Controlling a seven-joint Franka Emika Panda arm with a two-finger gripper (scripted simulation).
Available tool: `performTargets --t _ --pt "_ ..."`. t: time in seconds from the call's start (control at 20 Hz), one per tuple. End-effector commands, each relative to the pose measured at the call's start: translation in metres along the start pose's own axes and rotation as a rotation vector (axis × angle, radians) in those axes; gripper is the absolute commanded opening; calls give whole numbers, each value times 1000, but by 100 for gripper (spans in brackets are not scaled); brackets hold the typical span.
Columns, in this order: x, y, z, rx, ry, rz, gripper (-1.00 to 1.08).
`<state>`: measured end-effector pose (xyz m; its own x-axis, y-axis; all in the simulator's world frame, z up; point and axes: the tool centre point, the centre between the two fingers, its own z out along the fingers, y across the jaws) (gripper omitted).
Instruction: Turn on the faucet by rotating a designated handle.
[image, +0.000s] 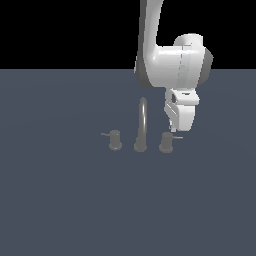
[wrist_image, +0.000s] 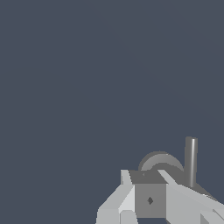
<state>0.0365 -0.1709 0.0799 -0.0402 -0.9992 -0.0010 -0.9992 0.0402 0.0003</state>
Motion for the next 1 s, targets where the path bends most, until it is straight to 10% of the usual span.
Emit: performTargets --t 0.0,0.95 --pt "3 0 10 1 1 27 -100" --pt "20 30 17 0 1 47 -100"
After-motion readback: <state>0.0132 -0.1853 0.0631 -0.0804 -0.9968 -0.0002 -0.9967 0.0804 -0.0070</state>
